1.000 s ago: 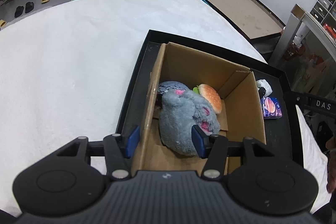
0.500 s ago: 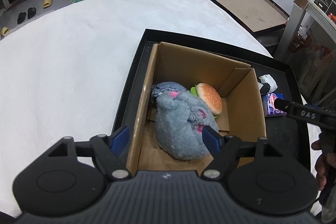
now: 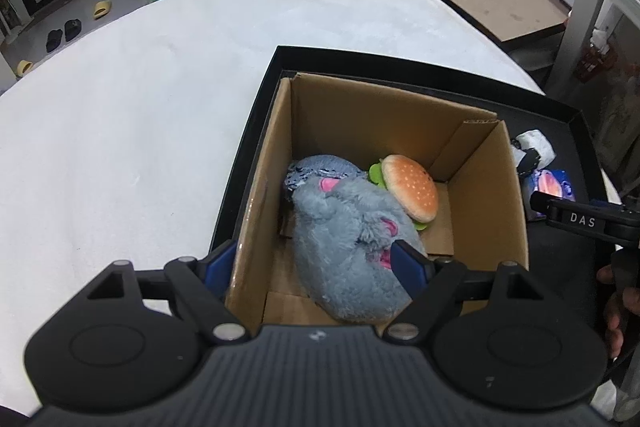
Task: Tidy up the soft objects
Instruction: 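Lower the right gripper onto the purple tissue pack and close on it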
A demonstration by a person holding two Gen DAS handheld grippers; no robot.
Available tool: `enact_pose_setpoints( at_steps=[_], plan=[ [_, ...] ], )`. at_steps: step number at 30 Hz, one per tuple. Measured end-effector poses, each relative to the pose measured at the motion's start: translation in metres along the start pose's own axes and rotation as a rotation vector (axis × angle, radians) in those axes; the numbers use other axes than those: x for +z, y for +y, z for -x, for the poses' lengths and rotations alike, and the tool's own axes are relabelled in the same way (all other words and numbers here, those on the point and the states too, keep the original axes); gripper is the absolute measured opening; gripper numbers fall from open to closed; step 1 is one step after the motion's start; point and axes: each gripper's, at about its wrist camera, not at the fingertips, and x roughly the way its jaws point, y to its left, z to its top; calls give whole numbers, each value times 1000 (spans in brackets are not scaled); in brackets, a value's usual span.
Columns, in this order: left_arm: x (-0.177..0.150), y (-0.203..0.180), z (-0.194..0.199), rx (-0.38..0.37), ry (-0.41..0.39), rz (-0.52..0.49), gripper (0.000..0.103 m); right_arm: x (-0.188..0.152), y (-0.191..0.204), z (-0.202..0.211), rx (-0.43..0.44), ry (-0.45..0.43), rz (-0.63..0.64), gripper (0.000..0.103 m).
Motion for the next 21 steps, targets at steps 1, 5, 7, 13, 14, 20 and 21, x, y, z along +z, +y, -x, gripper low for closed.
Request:
enact_pose_setpoints(
  at_steps=[1,5,7,13,14,20,21],
  plan=[
    [0,-1,-1,9,3,-2,81,-1,-1,0,6,-2,-1,103],
    [1,-5,-5,31,7,-5,81,-4,-1,-4,27,4,2,91],
    [1,-6,-5,36,8,0,81,-6,-4,-7,37,28,-7,74],
    [1,-9,-2,40,5,-5,81,-7,-13,2,87,49,-95,72],
    [1,-8,-2,36,5,-8,81,-9,-13,4,82,52,-95,72],
    [-1,0,2,13,14,13,81,-16,-15,22,75,42,-116,72],
    [-2,1,3,10,12,10,81,-18,-14,25,71,40,-116,72]
  ],
)
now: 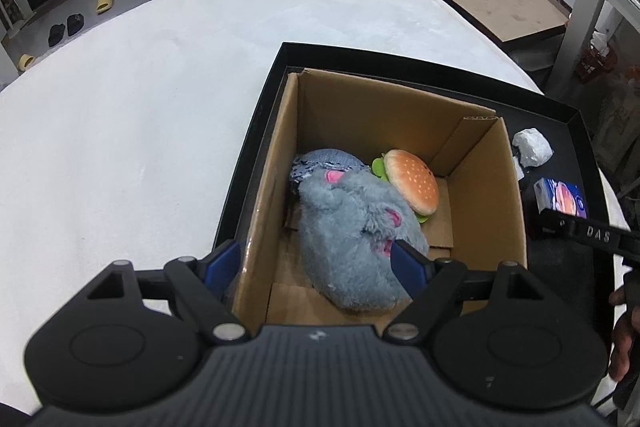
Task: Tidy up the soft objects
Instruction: 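Lower the right gripper onto the purple tissue pack and close on it, then carry the tissue pack into the box and open the right gripper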
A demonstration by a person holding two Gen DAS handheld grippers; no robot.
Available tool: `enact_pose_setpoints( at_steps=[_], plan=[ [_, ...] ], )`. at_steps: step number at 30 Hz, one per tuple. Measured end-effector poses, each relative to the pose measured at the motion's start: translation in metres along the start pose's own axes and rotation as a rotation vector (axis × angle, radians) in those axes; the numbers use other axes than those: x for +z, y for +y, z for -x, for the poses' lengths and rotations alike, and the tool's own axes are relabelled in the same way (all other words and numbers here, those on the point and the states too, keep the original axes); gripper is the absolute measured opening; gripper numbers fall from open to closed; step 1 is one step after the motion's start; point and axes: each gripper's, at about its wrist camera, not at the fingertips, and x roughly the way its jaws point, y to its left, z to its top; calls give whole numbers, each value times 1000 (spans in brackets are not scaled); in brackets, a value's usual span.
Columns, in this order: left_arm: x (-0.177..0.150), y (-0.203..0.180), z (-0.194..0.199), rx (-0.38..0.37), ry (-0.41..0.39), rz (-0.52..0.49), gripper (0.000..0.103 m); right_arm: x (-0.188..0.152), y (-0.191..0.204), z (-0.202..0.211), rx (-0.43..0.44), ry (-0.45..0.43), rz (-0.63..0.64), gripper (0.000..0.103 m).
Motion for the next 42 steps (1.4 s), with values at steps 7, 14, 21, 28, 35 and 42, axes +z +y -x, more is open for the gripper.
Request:
enact_pose_setpoints(
  at_steps=[7,14,21,28,35,42],
  plan=[
    [-4,5,12,-31,-15,0,81,0,10,21,-19,-37,29,72],
    [-9,13,22,-50,-28,-9,81,-1,27,40,-29,-67,64,72],
    [-12,24,26,-64,-37,-12,81,0,50,58,-24,-96,108,72],
    [-13,37,19,-84,-30,-12,81,4,75,69,-15,-105,150,72],
    [-15,46,17,-127,-39,5,81,9,101,77,0,-123,186,72],
    [-19,52,15,-176,-62,24,78,11,132,80,12,-126,237,72]
  ],
)
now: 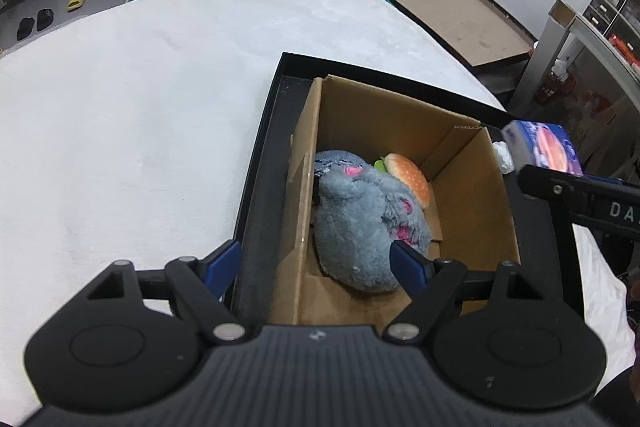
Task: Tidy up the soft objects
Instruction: 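Carry the tissue pack into the box and open the right gripper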
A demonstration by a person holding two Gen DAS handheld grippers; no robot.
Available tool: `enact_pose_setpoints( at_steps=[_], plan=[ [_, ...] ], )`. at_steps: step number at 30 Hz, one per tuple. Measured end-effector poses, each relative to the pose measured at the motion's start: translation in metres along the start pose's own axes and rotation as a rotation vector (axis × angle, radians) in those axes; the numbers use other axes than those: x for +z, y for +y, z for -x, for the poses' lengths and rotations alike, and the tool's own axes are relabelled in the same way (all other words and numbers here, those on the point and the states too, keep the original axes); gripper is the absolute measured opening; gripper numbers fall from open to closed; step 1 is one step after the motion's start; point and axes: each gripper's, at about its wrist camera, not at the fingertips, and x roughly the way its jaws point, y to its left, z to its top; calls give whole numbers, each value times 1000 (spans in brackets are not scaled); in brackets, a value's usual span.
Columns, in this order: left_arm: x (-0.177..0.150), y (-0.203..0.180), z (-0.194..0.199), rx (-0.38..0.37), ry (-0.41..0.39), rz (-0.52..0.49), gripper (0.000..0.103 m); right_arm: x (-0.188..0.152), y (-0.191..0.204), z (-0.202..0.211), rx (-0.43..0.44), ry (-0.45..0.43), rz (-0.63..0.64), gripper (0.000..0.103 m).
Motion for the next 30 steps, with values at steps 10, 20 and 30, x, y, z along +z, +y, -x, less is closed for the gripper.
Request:
enact_pose_setpoints(
  at_steps=[10,20,30],
  plan=[
    [-2,12,-2,-71,-19,38,59,3,40,-5,7,15,67,72],
    [-8,25,-9,-86,7,75,17,6,64,-6,32,24,82,73],
    [-8,32,-9,-91,5,102,17,-3,53,6,-9,19,79,90]
  ],
)
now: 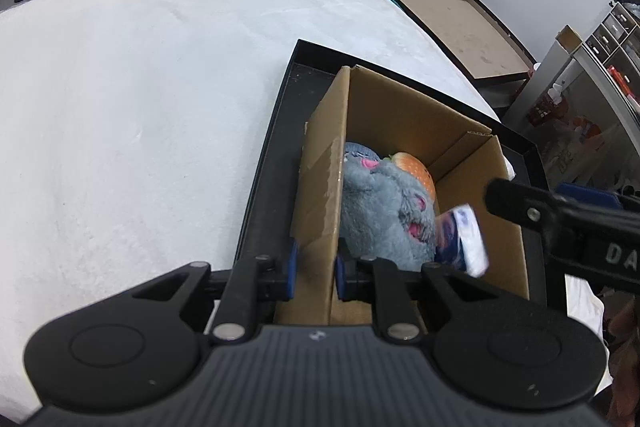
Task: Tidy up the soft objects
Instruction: 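Carry the tissue pack into the box and open the right gripper, then move the right gripper to the crumpled white paper ball and grasp it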
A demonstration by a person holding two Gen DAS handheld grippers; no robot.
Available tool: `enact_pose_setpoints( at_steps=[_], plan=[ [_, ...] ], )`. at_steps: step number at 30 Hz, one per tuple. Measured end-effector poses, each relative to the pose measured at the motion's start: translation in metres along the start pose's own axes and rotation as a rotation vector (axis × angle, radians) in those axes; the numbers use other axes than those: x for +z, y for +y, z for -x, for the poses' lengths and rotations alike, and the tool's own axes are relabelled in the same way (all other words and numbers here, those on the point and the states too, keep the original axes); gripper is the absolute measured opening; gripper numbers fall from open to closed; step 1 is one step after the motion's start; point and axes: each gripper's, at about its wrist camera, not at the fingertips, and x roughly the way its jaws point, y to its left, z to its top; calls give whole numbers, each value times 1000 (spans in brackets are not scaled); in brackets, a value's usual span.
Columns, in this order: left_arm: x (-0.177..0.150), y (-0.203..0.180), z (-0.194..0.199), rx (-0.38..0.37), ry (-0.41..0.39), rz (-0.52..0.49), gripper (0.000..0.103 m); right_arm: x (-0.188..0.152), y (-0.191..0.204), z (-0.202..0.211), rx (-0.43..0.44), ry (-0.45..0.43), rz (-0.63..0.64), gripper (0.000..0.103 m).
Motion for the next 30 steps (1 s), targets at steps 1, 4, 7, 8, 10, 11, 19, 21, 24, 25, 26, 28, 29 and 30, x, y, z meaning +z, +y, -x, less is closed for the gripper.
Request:
enact_pose_setpoints(
  at_steps=[1,4,7,8,10,11,19,21,24,25,26,28,29,30],
  plan=[
    [0,0,0,3,-1,-1,17,-2,-3,2,-6,-1,-3,92],
    [0,1,0,2,0,4,17,-7,-8,5,-16,-1,-3,93],
    [0,0,0,6,1,0,17,-12,-11,6,-23,1,2,93],
    [-1,0,0,8,1,-3,17,-13,-12,6,-23,0,3,93],
    [0,-1,1,11,1,-5,17,-15,-14,8,-25,-2,3,93],
    [0,-2,1,13,2,-6,17,-15,-15,8,-26,-2,4,93],
    [1,-11,7,41,-9,-47,30,-15,-43,10,-52,-42,-41,93],
    [2,-13,9,48,-16,-54,42,-15,-54,7,-69,-47,-66,94],
    [3,-17,11,63,-21,-66,52,-14,-68,4,-93,-52,-82,96],
    [3,-19,12,67,-25,-69,53,-13,-72,2,-86,-53,-81,96],
    [4,-21,12,70,-28,-71,55,-13,-75,1,-84,-55,-76,96],
    [5,-24,11,76,-29,-75,59,-11,-80,-4,-96,-59,-64,96],
    [5,-25,11,80,-30,-77,61,-11,-83,-6,-95,-59,-61,96],
    [6,-27,10,87,-31,-79,62,-10,-85,-8,-91,-58,-59,96]
  ],
)
